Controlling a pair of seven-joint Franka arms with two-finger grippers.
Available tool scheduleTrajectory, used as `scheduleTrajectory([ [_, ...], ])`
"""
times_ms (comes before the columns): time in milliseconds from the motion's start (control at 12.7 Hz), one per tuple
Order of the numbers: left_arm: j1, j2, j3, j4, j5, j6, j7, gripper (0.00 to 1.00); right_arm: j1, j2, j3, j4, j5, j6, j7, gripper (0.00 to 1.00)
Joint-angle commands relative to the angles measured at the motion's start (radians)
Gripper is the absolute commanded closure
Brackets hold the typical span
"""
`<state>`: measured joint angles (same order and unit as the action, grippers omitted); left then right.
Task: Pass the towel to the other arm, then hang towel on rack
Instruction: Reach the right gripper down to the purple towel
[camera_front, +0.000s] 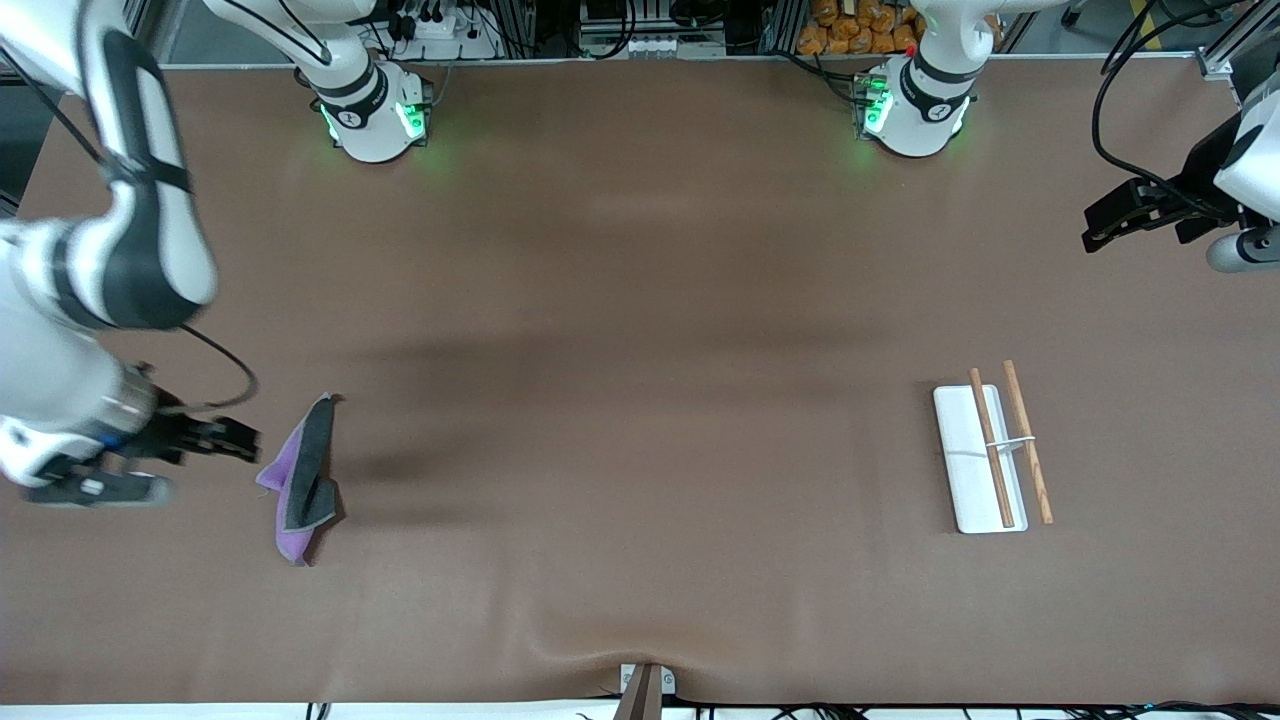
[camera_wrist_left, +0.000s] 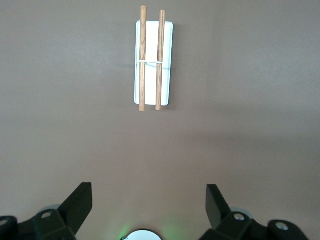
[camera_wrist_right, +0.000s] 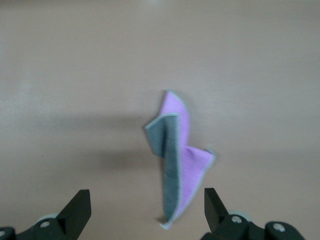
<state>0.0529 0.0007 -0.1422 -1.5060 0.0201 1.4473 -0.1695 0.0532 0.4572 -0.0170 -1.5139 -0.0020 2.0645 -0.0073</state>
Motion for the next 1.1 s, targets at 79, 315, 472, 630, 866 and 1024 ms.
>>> scheduleTrajectory([
  [79,0.005,-0.008,-0.005,-0.008,0.017,-0.011,0.021,0.00,0.023,0.122,-0.001,0.027,0.002,0.170,-0.005,0.00],
  [315,0.005,-0.008,-0.005,-0.008,0.017,-0.010,0.021,0.00,0.028,0.159,-0.003,0.030,-0.013,0.196,-0.020,0.00],
  [472,0.005,-0.008,-0.005,-0.008,0.017,-0.010,0.021,0.00,0.013,0.221,-0.005,0.050,-0.026,0.299,-0.032,0.00],
  [630,0.005,-0.008,-0.005,-0.008,0.017,-0.010,0.021,0.00,-0.027,0.288,-0.006,0.060,-0.038,0.424,-0.133,0.00],
  [866,0.005,-0.008,-0.005,-0.008,0.017,-0.010,0.021,0.00,-0.039,0.334,-0.008,0.061,-0.035,0.545,-0.160,0.00],
  [1024,0.005,-0.007,-0.005,-0.008,0.017,-0.010,0.021,0.00,-0.058,0.377,-0.006,0.075,-0.027,0.549,-0.148,0.00],
])
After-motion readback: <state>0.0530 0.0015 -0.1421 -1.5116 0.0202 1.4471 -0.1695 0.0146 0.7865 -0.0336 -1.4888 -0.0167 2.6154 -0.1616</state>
